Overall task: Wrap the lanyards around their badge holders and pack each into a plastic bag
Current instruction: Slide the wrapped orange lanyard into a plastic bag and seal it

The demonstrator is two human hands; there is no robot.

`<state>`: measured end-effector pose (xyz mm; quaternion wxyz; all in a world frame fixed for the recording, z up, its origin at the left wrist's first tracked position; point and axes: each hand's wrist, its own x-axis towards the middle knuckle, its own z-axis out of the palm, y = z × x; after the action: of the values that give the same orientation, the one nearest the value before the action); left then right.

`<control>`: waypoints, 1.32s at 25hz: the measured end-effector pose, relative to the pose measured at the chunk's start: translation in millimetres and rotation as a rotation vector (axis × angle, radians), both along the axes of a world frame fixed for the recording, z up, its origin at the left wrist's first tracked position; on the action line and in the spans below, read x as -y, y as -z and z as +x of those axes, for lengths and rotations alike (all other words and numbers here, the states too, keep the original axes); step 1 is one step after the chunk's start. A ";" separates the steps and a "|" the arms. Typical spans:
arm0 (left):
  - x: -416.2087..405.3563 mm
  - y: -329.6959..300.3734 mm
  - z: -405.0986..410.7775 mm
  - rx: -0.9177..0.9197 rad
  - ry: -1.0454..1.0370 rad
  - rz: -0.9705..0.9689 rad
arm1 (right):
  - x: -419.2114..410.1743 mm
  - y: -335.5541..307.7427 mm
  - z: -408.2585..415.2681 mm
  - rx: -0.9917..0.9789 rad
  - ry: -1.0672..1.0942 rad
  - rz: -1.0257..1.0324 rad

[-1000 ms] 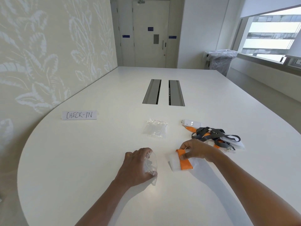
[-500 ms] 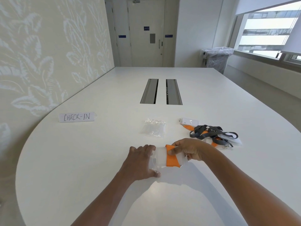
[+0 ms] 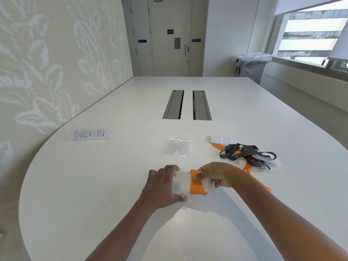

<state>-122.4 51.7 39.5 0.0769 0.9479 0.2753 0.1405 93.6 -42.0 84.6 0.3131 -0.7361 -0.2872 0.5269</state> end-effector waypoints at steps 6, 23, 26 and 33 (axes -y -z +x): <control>3.8 0.8 9.4 -0.065 0.013 0.047 | -10.5 -3.2 -2.7 0.106 -0.076 -0.040; 0.1 5.3 22.4 -0.018 -0.020 -0.059 | -18.1 5.9 -4.6 0.149 -0.064 0.137; 1.2 7.6 21.7 0.028 -0.013 -0.048 | -22.2 8.0 -4.4 0.142 -0.050 0.130; -5.6 3.9 22.8 -0.076 0.038 -0.240 | -30.6 15.0 -6.4 0.256 -0.056 0.134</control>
<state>-99.6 57.2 35.6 0.1820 0.9416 0.2748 0.0688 87.2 -11.4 69.6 0.3073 -0.7666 -0.3797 0.4168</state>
